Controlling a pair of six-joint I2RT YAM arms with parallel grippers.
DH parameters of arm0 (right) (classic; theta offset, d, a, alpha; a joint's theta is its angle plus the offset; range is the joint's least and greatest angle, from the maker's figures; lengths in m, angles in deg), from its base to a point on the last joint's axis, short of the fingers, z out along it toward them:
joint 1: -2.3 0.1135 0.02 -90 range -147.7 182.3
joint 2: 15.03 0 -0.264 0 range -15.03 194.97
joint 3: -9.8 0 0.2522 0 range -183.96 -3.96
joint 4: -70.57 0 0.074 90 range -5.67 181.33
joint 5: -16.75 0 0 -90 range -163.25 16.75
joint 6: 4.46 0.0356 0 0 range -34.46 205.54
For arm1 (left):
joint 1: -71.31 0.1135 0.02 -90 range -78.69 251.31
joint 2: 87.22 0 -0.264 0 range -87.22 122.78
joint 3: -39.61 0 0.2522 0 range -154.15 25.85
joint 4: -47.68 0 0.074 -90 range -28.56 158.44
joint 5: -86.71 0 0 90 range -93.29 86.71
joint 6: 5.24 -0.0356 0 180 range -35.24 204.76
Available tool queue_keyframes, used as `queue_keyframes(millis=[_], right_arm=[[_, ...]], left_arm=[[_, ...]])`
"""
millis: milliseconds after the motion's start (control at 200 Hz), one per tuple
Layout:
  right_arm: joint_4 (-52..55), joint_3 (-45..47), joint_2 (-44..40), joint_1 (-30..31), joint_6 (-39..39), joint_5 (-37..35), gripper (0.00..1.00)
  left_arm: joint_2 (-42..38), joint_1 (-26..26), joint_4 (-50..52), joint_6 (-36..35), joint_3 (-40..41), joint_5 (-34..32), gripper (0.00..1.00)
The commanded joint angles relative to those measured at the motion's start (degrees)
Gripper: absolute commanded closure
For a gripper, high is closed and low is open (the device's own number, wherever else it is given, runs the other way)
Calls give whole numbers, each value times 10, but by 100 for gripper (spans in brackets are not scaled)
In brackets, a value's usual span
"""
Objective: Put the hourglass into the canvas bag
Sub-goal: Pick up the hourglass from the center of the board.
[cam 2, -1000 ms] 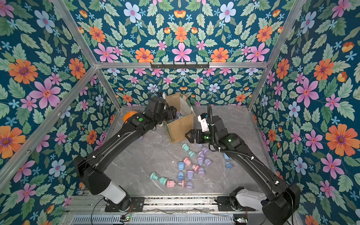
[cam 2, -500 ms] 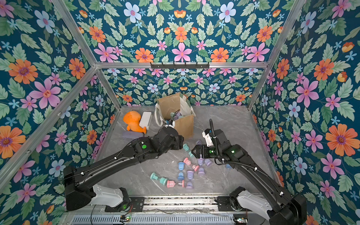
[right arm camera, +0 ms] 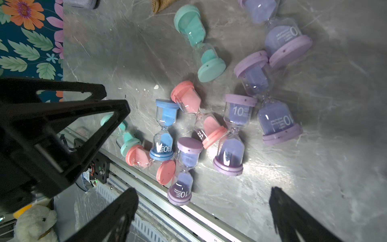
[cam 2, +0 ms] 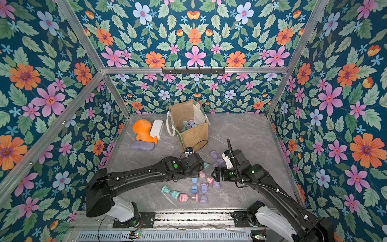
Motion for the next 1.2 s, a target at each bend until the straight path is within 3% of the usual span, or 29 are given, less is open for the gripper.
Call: queue_keyframes(millis=[0,250,1195], right_arm=[[-3,10,-1,0,11,6,1],[-24,21,2,0,18,6,1],[-52,28,20,0,23,4,1]], left_arm=[[21,-4,0,27,6,22,27],[69,-5,-41,36,24,57,28],[154,10,-73,84,21,25,45]])
